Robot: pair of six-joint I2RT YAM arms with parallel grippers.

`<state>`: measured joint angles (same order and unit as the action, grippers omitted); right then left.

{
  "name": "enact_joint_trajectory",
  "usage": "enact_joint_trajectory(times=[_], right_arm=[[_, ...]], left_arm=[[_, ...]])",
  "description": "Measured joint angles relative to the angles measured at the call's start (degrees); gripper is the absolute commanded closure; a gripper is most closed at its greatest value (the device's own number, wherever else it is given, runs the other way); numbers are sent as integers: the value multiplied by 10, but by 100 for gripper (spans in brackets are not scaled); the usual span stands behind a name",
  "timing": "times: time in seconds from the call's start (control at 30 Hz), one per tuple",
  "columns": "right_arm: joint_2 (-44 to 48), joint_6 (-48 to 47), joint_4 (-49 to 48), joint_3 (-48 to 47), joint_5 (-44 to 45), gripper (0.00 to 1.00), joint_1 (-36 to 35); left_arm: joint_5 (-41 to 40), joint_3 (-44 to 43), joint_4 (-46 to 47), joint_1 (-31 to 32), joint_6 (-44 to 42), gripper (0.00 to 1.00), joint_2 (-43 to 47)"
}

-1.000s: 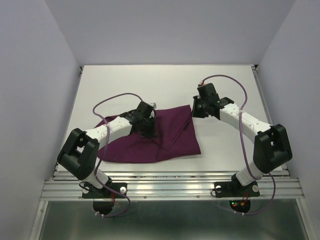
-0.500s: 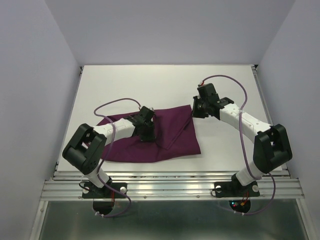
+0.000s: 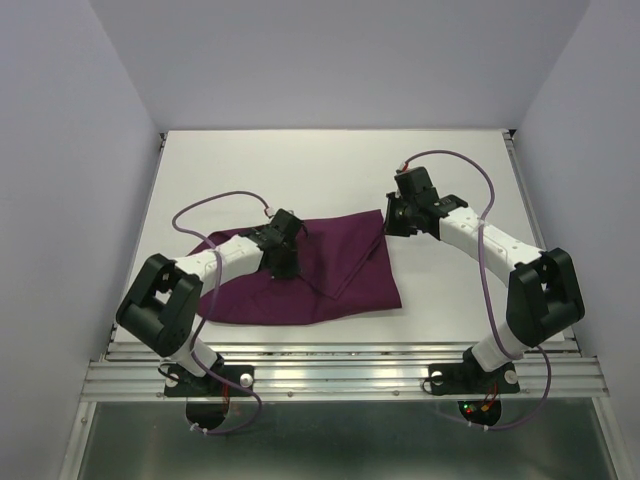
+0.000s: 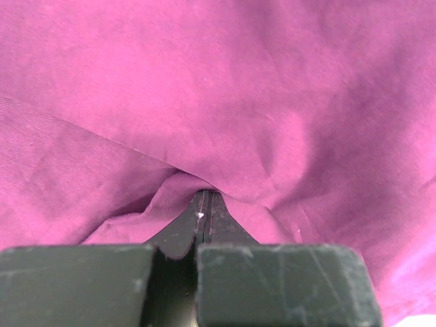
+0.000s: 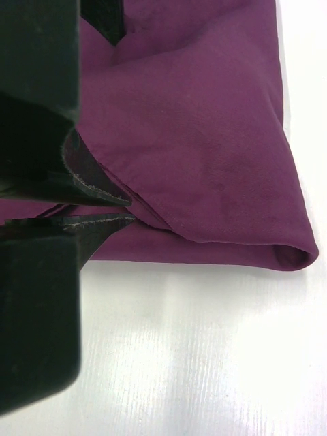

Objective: Prepare the surgical pack
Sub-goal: Pack the surgical kit at the center of the board.

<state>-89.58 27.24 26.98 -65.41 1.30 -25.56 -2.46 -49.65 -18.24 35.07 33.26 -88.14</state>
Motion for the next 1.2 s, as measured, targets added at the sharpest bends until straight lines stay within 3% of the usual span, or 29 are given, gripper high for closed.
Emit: enact_joint_trajectory(times=[0.5,0.83,1.2], right_arm=[[0,2,0,8,14,85,1],[0,1,0,7,25,84,33],[-16,-1,-39,16,-3,86,79]], left_arm=[[-24,-22,50,-3,14,100,-59],[-47,-122,66,-12,-11,100,-143],[-77,-131,14,-70,-76,100,-111]])
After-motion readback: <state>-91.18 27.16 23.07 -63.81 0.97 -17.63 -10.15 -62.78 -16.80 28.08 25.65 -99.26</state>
